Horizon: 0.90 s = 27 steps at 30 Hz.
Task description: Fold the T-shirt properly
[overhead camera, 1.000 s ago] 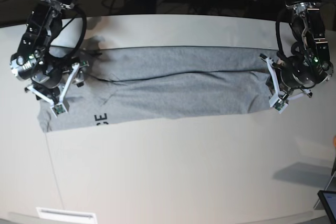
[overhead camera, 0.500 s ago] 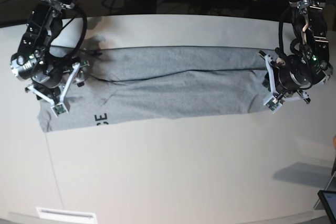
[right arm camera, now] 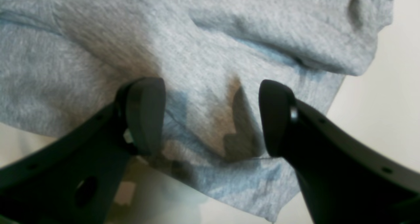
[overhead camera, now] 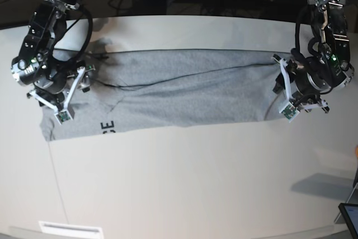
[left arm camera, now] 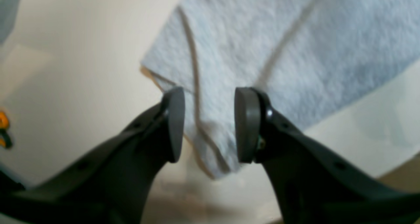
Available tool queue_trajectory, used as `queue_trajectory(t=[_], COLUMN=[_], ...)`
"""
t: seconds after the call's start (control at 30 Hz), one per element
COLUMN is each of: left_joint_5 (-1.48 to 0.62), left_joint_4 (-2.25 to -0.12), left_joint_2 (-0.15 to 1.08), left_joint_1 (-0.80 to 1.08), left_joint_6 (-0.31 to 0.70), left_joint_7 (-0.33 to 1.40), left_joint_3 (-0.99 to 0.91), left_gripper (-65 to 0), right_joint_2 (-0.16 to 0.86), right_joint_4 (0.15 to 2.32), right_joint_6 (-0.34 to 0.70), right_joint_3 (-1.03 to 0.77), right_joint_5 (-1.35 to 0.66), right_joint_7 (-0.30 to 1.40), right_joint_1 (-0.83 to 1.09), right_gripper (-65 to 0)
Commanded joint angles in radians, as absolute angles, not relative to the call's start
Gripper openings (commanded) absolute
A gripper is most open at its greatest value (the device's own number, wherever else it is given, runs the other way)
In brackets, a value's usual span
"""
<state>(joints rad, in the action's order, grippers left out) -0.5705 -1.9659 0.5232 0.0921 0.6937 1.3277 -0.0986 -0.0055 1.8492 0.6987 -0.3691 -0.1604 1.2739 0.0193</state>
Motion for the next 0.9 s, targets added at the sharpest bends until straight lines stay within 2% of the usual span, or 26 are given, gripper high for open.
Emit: queue_trajectory(t=[0.0, 0.07, 0.1, 0.2, 0.43, 0.7, 0.87], left_joint_5=[-0.547, -0.473, -0.426, -0.312, -0.272, -0.272, -0.272], left_joint_4=[-1.979, -1.977, -1.977, -1.969, -1.859, -1.836, -1.831], left_joint_2=[0.519, 0.479, 0.455, 0.392, 0.417, 0.487, 0.521], left_joint_1=[0.082, 0.081, 0.084, 0.084, 0.084, 0.111, 0.116], left_joint_6=[0.698, 0.698, 0.698, 0.698, 0.698, 0.698, 0.698], left_joint_7=[1.303, 1.283, 1.277, 1.274, 1.264, 1.242, 1.242], left_joint_3=[-0.107, -0.097, -0.096, -0.096, 0.03, 0.044, 0.044], left_gripper=[-40.5, -43.0, -47.2, -65.0, -65.0, -65.0, -65.0], right_joint_2=[-0.001, -0.001, -0.001, -0.001, -0.001, -0.002, -0.002], right_joint_4=[1.863, 1.863, 1.863, 1.867, 1.873, 1.963, 1.963], right_joint_6=[0.698, 0.698, 0.698, 0.698, 0.698, 0.698, 0.698], right_joint_3=[-0.367, -0.367, -0.367, -0.367, -0.367, -0.366, -0.366], right_joint_5=[-0.17, -0.17, -0.17, -0.171, -0.176, -0.182, -0.335], right_joint_7=[1.262, 1.262, 1.26, 1.257, 1.254, 1.231, 1.222], right_joint_1=[0.002, 0.002, 0.002, 0.002, 0.001, 0.002, 0.004], right_gripper=[-22.9, -22.9, -22.9, -22.9, -22.9, -22.8, -22.8])
